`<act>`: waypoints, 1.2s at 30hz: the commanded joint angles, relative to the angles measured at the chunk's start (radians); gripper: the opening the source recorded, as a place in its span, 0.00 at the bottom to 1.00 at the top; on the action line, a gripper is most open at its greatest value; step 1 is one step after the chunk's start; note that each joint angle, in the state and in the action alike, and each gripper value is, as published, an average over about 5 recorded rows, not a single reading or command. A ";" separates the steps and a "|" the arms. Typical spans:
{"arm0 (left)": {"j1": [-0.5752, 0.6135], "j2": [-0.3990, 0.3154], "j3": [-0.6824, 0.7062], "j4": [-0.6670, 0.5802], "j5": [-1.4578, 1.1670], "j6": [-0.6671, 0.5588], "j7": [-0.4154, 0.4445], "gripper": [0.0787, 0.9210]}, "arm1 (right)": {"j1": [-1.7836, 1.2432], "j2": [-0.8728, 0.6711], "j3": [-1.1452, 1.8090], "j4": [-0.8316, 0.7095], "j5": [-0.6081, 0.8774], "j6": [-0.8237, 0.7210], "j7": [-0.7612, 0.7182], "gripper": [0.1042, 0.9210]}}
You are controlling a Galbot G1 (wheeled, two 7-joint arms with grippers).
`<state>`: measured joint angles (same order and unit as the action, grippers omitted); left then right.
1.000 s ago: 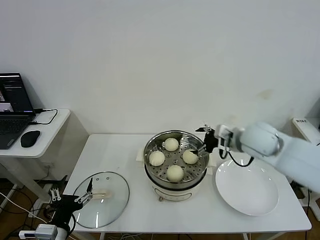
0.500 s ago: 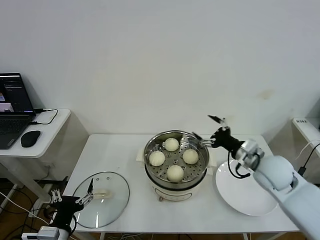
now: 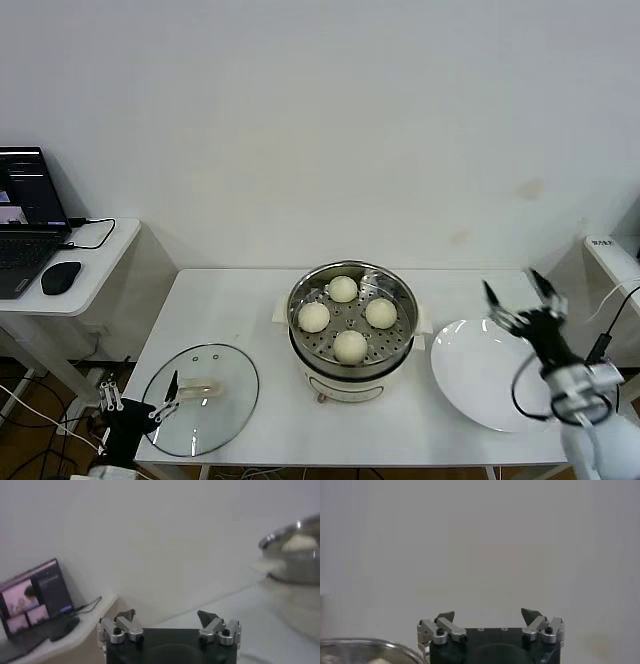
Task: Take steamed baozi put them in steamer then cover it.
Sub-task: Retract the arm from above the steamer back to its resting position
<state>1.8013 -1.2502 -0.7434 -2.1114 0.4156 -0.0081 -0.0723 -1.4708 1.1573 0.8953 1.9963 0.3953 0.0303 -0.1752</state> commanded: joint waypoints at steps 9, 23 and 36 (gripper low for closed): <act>0.103 -0.031 0.032 0.060 0.955 -0.069 -0.068 0.88 | -0.207 0.207 0.191 -0.024 -0.051 0.050 0.037 0.88; -0.149 -0.018 0.095 0.225 0.917 -0.064 -0.043 0.88 | -0.211 0.233 0.157 -0.023 -0.098 0.055 0.042 0.88; -0.201 0.004 0.123 0.322 0.893 -0.067 -0.025 0.88 | -0.224 0.254 0.155 -0.015 -0.108 0.056 0.043 0.88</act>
<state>1.6584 -1.2518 -0.6345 -1.8660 1.2865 -0.0730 -0.1026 -1.6844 1.3958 1.0473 1.9802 0.2979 0.0832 -0.1345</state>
